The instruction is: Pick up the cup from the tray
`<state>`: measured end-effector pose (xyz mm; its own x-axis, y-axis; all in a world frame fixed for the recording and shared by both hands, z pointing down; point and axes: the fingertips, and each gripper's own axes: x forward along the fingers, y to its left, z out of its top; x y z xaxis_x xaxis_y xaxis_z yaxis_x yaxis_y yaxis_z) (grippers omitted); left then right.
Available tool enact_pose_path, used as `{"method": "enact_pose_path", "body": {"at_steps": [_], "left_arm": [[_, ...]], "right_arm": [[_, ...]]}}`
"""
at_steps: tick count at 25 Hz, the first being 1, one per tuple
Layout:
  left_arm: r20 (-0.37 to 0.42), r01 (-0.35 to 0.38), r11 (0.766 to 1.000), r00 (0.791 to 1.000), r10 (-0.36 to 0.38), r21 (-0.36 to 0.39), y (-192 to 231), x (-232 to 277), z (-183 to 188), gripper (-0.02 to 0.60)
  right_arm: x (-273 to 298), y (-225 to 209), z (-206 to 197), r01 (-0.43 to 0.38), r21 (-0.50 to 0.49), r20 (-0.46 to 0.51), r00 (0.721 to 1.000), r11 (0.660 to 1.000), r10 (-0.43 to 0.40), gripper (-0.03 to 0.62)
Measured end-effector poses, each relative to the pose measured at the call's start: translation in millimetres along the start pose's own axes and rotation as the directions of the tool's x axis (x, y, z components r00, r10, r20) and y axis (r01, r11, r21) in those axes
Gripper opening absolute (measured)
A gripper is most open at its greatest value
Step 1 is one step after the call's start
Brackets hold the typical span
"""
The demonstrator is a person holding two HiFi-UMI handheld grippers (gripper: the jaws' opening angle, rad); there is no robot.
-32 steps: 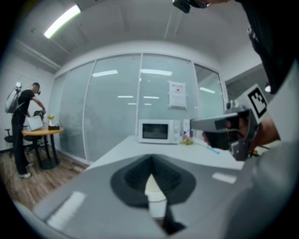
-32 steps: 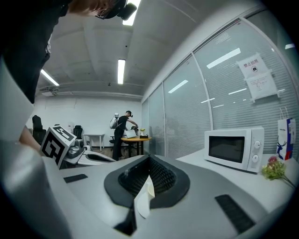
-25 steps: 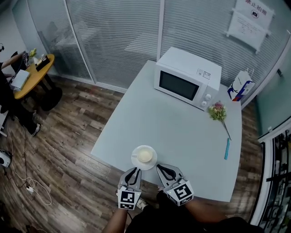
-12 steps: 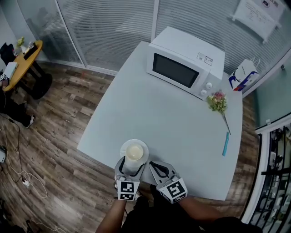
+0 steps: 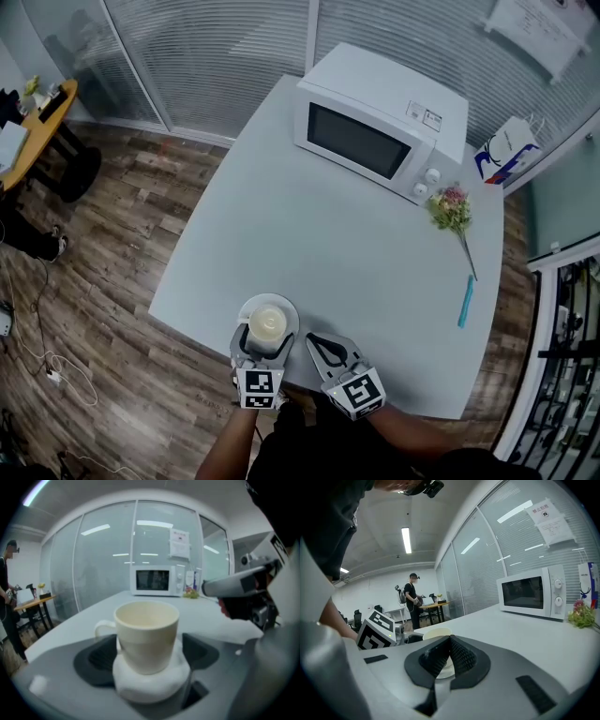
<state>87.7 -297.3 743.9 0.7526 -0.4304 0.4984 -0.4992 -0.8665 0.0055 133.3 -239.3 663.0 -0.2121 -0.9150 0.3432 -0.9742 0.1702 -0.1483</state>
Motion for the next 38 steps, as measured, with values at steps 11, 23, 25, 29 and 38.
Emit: {"method": "enact_pose_path", "body": {"at_steps": [11, 23, 25, 29, 38], "left_arm": [[-0.001, -0.027, 0.999, 1.0, 0.027, 0.039, 7, 18, 6, 0.426], [0.051, -0.019, 0.999, 0.999, 0.017, 0.041, 2, 6, 27, 0.423], [0.058, -0.011, 0.999, 0.998, 0.008, 0.047, 0, 0, 35, 0.423], [0.075, -0.003, 0.999, 0.997, -0.001, 0.053, 1, -21, 55, 0.423], [0.195, -0.035, 0.995, 0.981, 0.017, 0.089, 6, -79, 118, 0.423]], "right_arm": [[9, -14, -2, -0.001, 0.015, -0.005, 1.0, 1.0, 0.001, 0.005], [2, -20, 8, 0.026, 0.003, 0.024, 0.999, 1.0, -0.026, 0.005], [0, -20, 15, 0.038, -0.004, 0.043, 0.998, 0.999, -0.038, 0.005], [-7, -15, 37, 0.061, -0.026, 0.097, 0.994, 0.998, -0.058, 0.005], [-25, 4, 97, 0.086, -0.098, 0.227, 0.972, 0.991, -0.062, 0.005]]}}
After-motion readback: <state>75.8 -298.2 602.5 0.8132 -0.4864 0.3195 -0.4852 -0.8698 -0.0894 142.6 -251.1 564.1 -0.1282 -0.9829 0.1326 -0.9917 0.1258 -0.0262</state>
